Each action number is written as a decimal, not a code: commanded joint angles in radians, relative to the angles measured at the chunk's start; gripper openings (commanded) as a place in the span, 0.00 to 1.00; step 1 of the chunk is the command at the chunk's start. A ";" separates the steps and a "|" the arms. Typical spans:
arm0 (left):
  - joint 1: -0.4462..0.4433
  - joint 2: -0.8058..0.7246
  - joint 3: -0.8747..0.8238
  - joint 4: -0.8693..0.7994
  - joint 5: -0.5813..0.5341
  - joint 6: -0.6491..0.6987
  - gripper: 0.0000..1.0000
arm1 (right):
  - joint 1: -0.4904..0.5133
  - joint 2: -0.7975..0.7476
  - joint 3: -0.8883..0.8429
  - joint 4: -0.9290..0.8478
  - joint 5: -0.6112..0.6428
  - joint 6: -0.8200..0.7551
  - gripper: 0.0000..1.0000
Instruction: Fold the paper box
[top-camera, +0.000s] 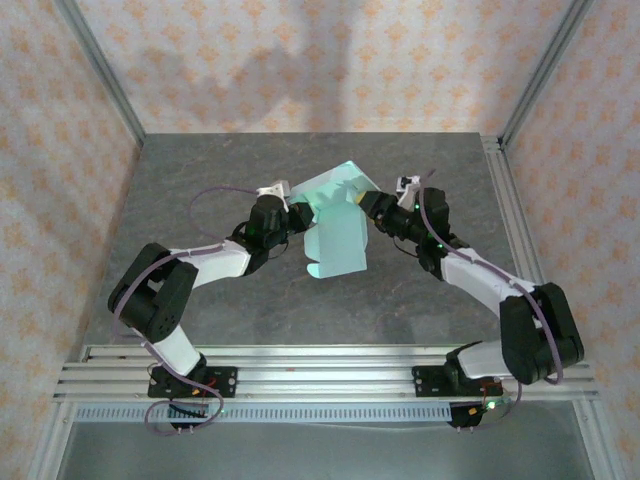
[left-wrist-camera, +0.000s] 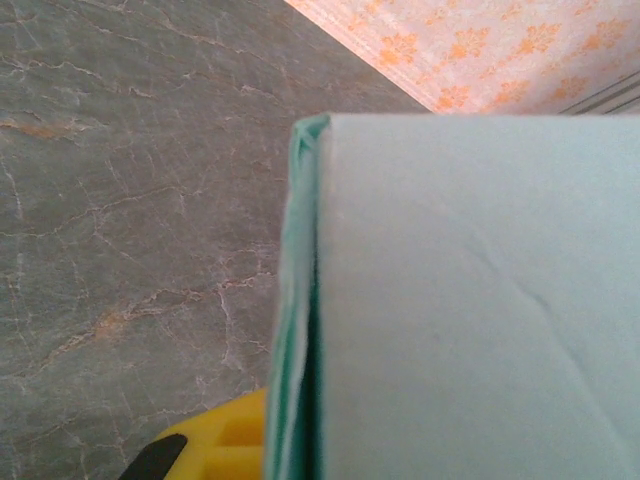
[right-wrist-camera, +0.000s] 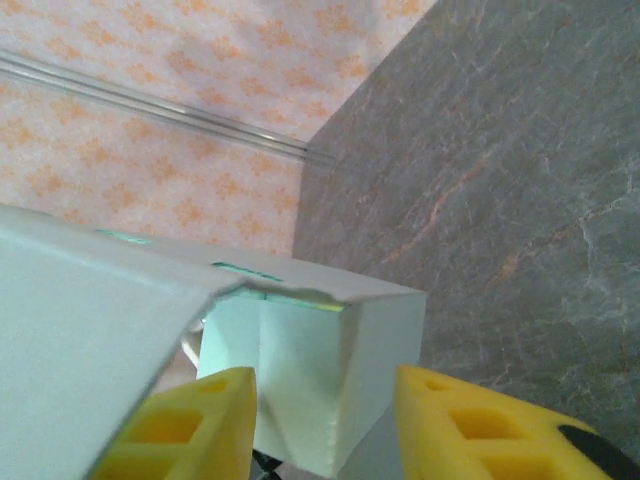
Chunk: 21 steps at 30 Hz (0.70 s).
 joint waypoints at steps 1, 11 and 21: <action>-0.006 -0.002 0.025 -0.003 -0.030 0.011 0.00 | 0.004 -0.081 0.008 -0.037 0.080 -0.074 0.49; -0.007 -0.024 -0.015 -0.090 -0.238 0.045 0.00 | 0.054 -0.264 0.221 -0.567 0.342 -0.322 0.57; -0.031 -0.034 -0.047 -0.078 -0.382 0.130 0.00 | 0.295 0.031 0.721 -0.964 0.614 -0.503 0.52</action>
